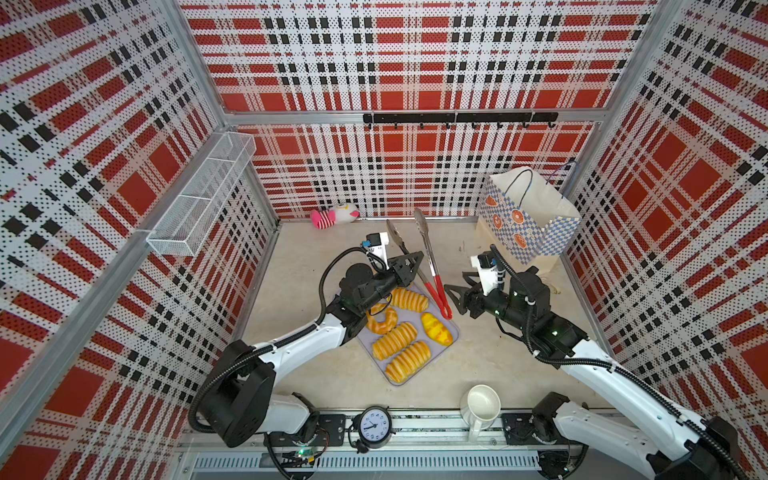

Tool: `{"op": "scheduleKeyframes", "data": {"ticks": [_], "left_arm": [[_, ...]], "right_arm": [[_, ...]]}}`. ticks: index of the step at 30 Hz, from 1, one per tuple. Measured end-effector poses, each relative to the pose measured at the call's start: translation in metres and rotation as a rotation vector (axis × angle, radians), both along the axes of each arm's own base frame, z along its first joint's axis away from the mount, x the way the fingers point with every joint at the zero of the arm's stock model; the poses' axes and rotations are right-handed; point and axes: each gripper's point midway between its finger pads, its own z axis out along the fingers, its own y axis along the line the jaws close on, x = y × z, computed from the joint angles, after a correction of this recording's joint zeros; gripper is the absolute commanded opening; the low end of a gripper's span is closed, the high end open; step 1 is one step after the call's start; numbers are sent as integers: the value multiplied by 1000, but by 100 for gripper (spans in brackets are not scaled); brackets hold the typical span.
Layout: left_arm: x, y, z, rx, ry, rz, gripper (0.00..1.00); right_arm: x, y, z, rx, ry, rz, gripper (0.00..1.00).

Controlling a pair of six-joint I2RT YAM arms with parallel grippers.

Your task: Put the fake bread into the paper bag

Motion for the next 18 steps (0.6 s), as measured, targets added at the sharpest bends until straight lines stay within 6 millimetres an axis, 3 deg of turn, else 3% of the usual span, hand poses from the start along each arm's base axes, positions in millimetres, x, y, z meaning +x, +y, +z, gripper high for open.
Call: {"op": "scheduleKeyframes", "data": {"ticks": [6,10,18], "left_arm": [[-1,1,2,-26,25,-3,20],[-2,2,5,-38,31,-4,20],[-5,4,12,-61,31,-6,21]], "right_arm": [[-4,27,-31,-58,71,75,70],[4,41,-45,-92,107,91,64],[22,55,-41,-89,100,78,52]]}}
